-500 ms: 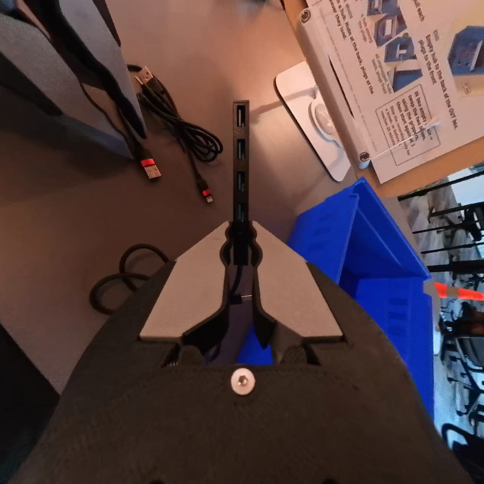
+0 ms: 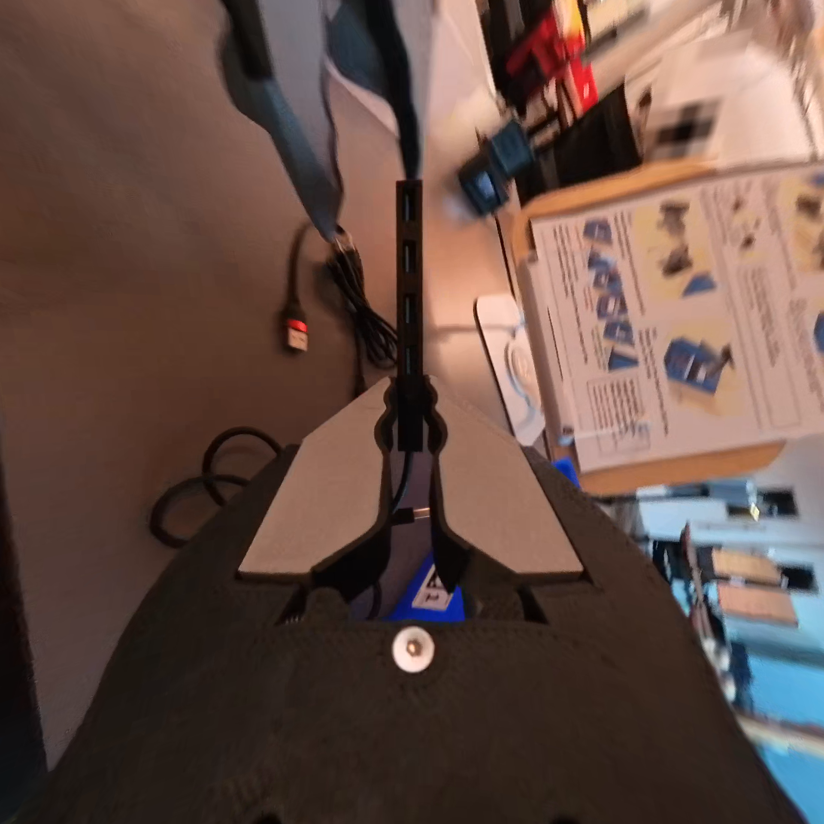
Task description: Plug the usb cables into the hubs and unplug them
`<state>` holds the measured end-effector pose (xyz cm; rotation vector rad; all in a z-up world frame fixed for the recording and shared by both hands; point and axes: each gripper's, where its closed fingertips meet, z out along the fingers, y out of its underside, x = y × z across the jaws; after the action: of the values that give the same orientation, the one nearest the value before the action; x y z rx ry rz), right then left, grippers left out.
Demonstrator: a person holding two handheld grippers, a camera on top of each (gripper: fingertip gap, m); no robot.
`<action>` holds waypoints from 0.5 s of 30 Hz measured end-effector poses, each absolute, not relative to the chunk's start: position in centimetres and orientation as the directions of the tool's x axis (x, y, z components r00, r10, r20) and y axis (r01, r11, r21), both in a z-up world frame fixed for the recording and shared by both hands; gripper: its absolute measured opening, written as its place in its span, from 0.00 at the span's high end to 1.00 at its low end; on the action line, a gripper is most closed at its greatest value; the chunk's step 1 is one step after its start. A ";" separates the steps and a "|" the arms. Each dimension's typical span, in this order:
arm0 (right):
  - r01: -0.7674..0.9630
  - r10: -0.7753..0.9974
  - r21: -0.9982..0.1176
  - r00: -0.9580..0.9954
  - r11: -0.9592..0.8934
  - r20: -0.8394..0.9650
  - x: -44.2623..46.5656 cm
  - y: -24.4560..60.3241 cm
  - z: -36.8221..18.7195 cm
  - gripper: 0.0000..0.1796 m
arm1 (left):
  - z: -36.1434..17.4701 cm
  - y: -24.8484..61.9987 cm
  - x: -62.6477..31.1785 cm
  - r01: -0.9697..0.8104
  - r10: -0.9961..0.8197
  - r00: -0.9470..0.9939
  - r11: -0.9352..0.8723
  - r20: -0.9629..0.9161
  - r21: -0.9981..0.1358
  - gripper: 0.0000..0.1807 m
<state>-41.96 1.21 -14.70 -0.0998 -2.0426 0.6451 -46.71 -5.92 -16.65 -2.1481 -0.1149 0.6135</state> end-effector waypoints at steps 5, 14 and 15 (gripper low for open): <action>-0.369 0.232 -0.503 -0.576 0.782 0.784 -39.3 -1.3 -14.0 0.96 | -15.1 -3.3 -40.1 -0.488 0.009 0.816 -0.527 -0.578 -0.696 0.77; -0.406 0.264 -0.603 -0.633 0.687 0.728 -38.2 -1.5 -13.0 0.95 | -13.2 -2.7 -38.6 -0.598 0.026 0.717 -0.491 -0.697 -0.633 0.93; -0.402 0.273 -0.614 -0.638 0.679 0.720 -38.2 -1.5 -12.8 0.95 | -13.1 -2.5 -38.4 -0.604 0.026 0.714 -0.483 -0.699 -0.634 0.94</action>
<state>-38.19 -1.45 -12.84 0.1000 -2.0334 0.9972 -38.43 -2.50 -13.09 -1.9437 0.4447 0.8103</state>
